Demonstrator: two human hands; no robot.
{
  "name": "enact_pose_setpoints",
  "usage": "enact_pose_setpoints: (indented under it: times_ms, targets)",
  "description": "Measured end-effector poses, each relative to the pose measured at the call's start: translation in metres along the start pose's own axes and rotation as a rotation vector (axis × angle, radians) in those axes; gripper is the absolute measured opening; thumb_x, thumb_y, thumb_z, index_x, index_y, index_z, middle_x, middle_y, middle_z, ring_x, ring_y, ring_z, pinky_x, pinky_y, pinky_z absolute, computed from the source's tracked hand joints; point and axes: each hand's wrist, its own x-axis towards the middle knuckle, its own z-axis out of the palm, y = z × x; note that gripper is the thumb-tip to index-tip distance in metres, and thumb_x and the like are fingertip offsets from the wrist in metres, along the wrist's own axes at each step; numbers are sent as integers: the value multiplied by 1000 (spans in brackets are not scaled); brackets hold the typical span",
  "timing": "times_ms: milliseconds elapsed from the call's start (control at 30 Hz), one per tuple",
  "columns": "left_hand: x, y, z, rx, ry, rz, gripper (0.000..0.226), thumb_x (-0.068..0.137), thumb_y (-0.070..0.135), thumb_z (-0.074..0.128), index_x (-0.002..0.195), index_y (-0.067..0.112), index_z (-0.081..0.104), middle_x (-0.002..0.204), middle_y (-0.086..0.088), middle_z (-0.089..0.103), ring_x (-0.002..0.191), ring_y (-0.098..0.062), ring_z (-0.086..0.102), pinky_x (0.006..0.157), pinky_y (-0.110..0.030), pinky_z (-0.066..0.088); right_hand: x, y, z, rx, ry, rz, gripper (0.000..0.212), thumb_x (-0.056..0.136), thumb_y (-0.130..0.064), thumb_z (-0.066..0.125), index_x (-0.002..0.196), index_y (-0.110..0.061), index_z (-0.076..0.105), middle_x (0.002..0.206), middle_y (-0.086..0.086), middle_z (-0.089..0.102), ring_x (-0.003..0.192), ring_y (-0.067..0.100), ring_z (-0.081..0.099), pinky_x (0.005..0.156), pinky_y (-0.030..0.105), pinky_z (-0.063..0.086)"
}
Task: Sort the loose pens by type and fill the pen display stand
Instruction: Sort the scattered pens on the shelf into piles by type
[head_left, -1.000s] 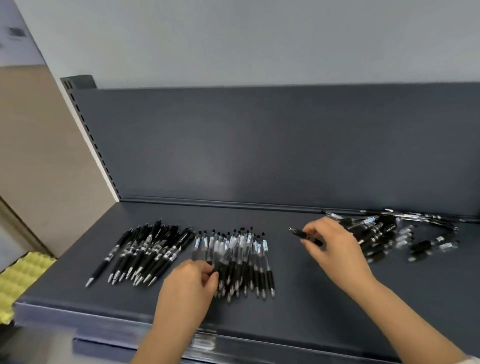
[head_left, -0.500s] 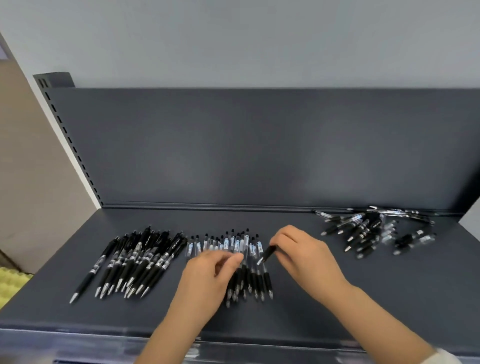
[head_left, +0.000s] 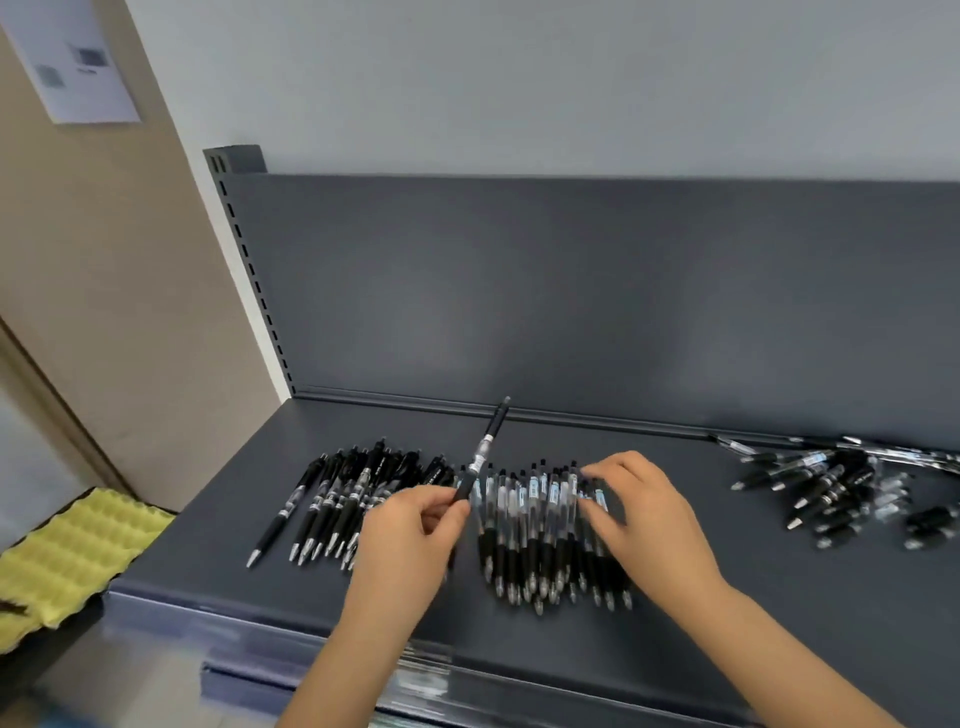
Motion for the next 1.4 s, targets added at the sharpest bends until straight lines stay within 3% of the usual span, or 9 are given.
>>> enact_pose_setpoints:
  times_ms: [100, 233, 333, 567, 733, 867, 967, 1133, 1400]
  targets:
    - [6, -22, -18, 136, 167, -13, 15, 84, 22, 67, 95, 14, 72, 77, 6, 66, 69, -6, 60, 63, -18, 44, -4, 11, 9, 51, -110, 212, 41, 90, -32, 57, 128, -18, 53, 118, -5, 50, 111, 13, 49, 89, 24, 42]
    - [13, -50, -37, 307, 238, -26, 10, 82, 18, 69, 87, 10, 73, 74, -5, 64, 63, -18, 59, 62, -27, 45, -9, 17, 19, 88, -208, 350, 47, 92, -34, 54, 134, -15, 48, 127, 1, 48, 120, 18, 46, 98, 29, 40]
    - [17, -64, -43, 429, 193, -43, 9, 84, 16, 67, 82, 9, 73, 75, -9, 63, 64, -22, 55, 59, -27, 39, -11, 18, 23, 72, -216, 362, 45, 92, -33, 53, 133, -13, 49, 124, 2, 49, 119, 18, 46, 98, 27, 38]
    - [20, -75, -42, 432, 169, -47, 22, 86, 20, 64, 104, 10, 70, 86, -9, 65, 83, -23, 61, 70, -25, 40, -12, 17, 23, 61, -224, 366, 45, 93, -33, 52, 133, -14, 49, 125, 2, 49, 122, 18, 43, 99, 28, 37]
    - [21, -78, -44, 459, 127, -26, 20, 85, 22, 66, 101, 12, 72, 90, -9, 62, 76, -25, 61, 66, -29, 47, -12, 18, 24, 74, -211, 373, 45, 92, -33, 54, 132, -12, 51, 123, 3, 51, 121, 19, 44, 100, 30, 38]
    - [17, -66, -38, 436, 150, 127, 14, 81, 16, 70, 93, 11, 74, 90, -6, 63, 83, -28, 58, 70, -34, 49, -12, 19, 24, 90, -204, 389, 44, 91, -33, 56, 130, -13, 53, 121, 3, 53, 117, 19, 47, 99, 31, 41]
    - [10, -44, -17, 380, 28, 217, 24, 85, 25, 65, 103, 10, 71, 94, -3, 63, 91, -23, 58, 80, -31, 48, -11, 19, 22, 104, -201, 408, 45, 91, -33, 57, 130, -12, 54, 118, 3, 54, 111, 18, 51, 95, 30, 43]
    - [9, -24, 16, 463, -261, 99, 57, 90, 53, 46, 126, 9, 52, 121, -6, 59, 115, -20, 51, 93, -27, 41, -10, 21, 14, 106, -216, 442, 47, 91, -35, 55, 131, -11, 51, 104, -2, 51, 88, 11, 50, 79, 20, 38]
    - [11, -17, 50, 515, -345, 119, 61, 92, 54, 38, 133, 10, 44, 131, -5, 53, 125, -26, 39, 99, -33, 40, -8, 26, 11, 86, -315, 490, 50, 91, -42, 53, 129, -9, 52, 99, -1, 47, 99, 18, 52, 87, 25, 40]
